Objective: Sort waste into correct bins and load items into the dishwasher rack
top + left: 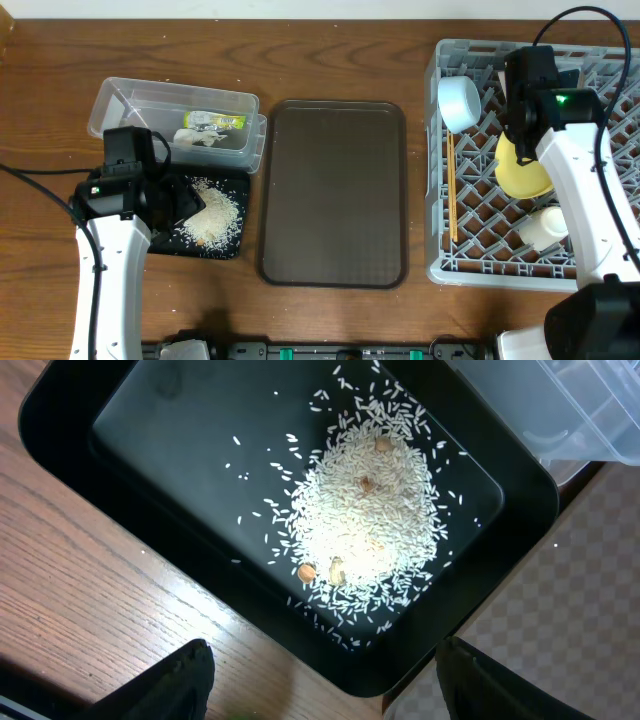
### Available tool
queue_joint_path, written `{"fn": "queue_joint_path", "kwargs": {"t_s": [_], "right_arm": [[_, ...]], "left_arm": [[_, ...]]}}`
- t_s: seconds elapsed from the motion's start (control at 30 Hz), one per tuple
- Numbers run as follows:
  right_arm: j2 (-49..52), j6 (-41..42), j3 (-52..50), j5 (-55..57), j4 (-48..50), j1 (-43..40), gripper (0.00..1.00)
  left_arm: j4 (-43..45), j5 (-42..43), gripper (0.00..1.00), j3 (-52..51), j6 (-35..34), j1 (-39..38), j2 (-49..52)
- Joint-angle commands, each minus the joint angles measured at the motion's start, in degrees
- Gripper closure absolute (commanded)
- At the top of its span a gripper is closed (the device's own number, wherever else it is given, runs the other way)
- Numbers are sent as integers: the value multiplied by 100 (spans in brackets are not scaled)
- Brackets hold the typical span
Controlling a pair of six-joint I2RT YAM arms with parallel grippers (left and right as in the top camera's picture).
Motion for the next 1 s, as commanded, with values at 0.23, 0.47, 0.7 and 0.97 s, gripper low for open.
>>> {"fn": "queue_joint_path", "kwargs": {"t_s": [0.23,0.47,0.7,0.97], "right_arm": [[37,592,-22,-2441,549,-39,71],[-297,726,-22,-3187,745,-50,47],[-1123,861,-22,-3501,1049,-205,16],[-1403,-181,-26,-5429,752,-402,15]], "left_arm": [[-33,-26,26,-22,-35,31,-11],[-50,-24,21,-20,-28,31,-11],[146,310,18,94,492,-155,-13],[754,743,18,127,1252,-1029,-11]]}}
